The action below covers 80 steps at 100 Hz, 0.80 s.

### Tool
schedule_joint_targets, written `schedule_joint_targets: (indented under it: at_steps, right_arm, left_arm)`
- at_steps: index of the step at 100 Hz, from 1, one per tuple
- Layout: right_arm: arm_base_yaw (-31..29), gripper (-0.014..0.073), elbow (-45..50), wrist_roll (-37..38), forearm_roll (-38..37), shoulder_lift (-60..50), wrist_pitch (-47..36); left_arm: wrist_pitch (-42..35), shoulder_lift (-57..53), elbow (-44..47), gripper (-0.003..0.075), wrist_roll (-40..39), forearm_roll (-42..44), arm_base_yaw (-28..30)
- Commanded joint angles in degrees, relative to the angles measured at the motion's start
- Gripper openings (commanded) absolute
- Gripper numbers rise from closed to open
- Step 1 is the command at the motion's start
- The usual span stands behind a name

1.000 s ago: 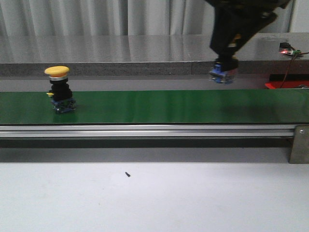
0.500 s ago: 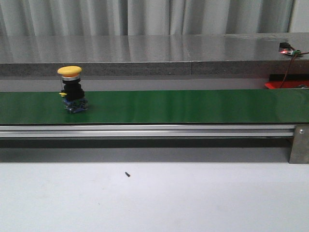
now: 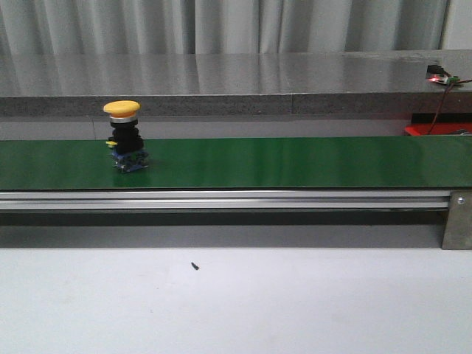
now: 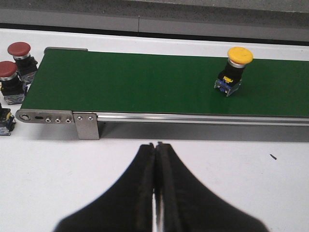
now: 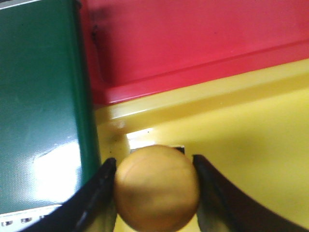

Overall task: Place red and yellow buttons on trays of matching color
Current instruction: 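Carry the yellow button into the yellow tray and open the right gripper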

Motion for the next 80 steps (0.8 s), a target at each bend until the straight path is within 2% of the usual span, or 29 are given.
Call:
schedule_joint_targets:
  at_steps: [1, 11, 39, 48, 65, 72, 80]
  right_arm:
    - [-0.43, 0.0143, 0.08, 0.13, 1.26, -2.36, -6.25]
    - [-0.43, 0.0143, 1.63, 0.13, 1.26, -1.65, -8.82]
    - [-0.43, 0.0162, 2.03, 0.13, 1.64, 3.8, -9.16]
    - [-0.43, 0.0248, 2.03, 0.13, 1.64, 4.99, -9.11]
    - [-0.43, 0.0495, 2.03, 0.13, 1.71, 5.37, -9.1]
    - [-0.43, 0.0555, 2.03, 0.13, 1.71, 5.37, -9.11]
    - [-0.43, 0.0575, 2.03, 0.13, 1.91, 5.13, -8.92]
  left_arm:
    - [-3.78, 0.52, -1.49, -0.002, -0.39, -0.42, -0.38]
    - [-3.78, 0.52, -1.49, -0.002, -0.39, -0.42, -0.38]
    - [-3.78, 0.52, -1.49, -0.002, -0.39, -0.42, -0.38]
    - [-3.78, 0.52, -1.49, -0.002, -0.39, -0.42, -0.38]
    - [-3.78, 0.52, -1.49, -0.002, -0.39, -0.42, -0.38]
    - [-3.78, 0.52, -1.49, -0.002, -0.39, -0.42, -0.38]
    - [-3.78, 0.52, -1.49, -0.002, -0.39, -0.42, -0.38]
